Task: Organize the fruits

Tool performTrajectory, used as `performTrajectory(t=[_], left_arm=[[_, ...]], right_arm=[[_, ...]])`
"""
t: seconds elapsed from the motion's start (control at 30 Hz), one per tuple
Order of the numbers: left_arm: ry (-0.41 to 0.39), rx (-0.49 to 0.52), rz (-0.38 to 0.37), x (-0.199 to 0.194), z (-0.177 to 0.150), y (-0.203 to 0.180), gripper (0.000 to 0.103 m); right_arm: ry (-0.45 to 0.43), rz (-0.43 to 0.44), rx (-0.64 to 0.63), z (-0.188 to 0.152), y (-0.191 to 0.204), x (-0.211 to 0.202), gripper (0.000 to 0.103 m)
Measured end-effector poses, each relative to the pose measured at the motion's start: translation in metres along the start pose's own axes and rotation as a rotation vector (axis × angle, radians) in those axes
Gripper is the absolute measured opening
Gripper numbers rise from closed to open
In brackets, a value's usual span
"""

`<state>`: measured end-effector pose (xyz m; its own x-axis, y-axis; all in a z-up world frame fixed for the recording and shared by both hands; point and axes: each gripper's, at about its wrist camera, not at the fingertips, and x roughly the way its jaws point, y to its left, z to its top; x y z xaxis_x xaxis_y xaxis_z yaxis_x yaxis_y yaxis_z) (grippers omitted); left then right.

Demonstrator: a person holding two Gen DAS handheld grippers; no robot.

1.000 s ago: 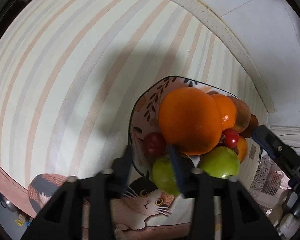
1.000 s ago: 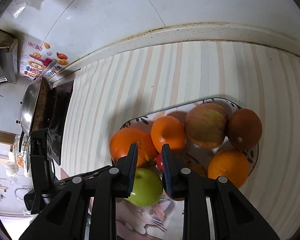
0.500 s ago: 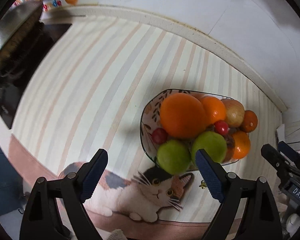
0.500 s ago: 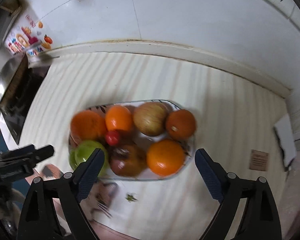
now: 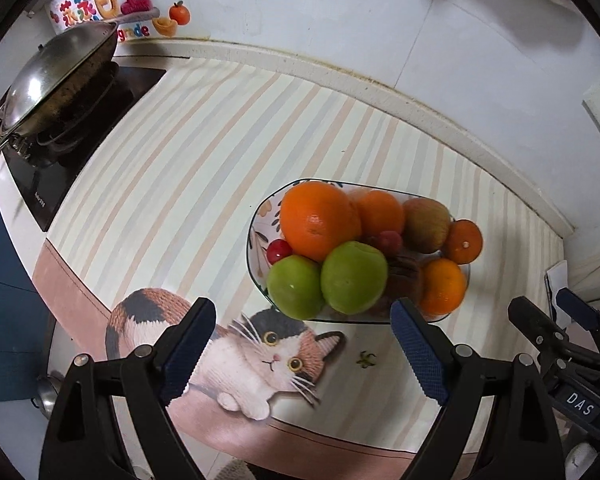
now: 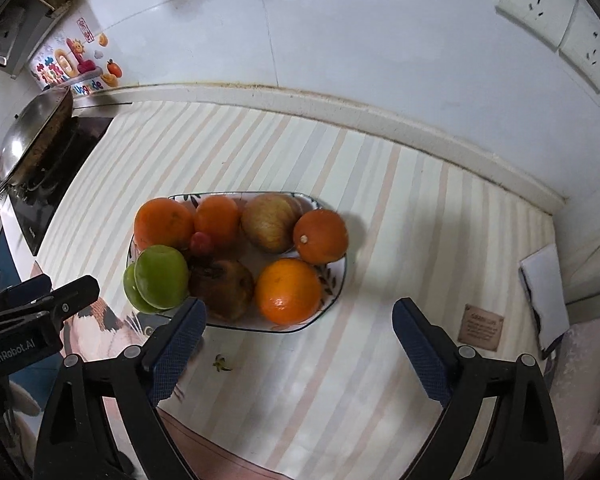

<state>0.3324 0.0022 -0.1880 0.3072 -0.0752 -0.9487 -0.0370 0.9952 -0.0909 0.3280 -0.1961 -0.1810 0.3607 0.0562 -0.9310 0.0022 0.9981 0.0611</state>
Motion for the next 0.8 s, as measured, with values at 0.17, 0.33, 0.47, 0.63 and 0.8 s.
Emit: performTrajectory(t=[0.17,0.33,0.47,0.63,0.8], left_arm=[[-0.055,0.015,0.026,-0.027,-0.009,-0.010,0.090],[-0.141,0.027,0.047,-0.071,-0.026,-0.015,0.090],[-0.200,0.035,0.035,-0.111,-0.053,-0.014,0.090],[-0.261,0.043,0.028,-0.153,-0.084,-0.009,0.090],[-0.317,0.070,0.030,-0.192,-0.117,-0.006,0.090]], right_arm=[[-0.042,0.002,-0.007,-0.007,-0.002,-0.028,0.096],[-0.116,-0.003,-0.018,-0.028,0.001,-0.074,0.096],[-0.163,-0.003,-0.028,-0.052,0.006,-0.112,0.096],[-0.223,0.002,-0.027,-0.088,0.012,-0.166,0.097],[-0.283,0.008,-0.022,-0.121,0.018,-0.213,0.099]])
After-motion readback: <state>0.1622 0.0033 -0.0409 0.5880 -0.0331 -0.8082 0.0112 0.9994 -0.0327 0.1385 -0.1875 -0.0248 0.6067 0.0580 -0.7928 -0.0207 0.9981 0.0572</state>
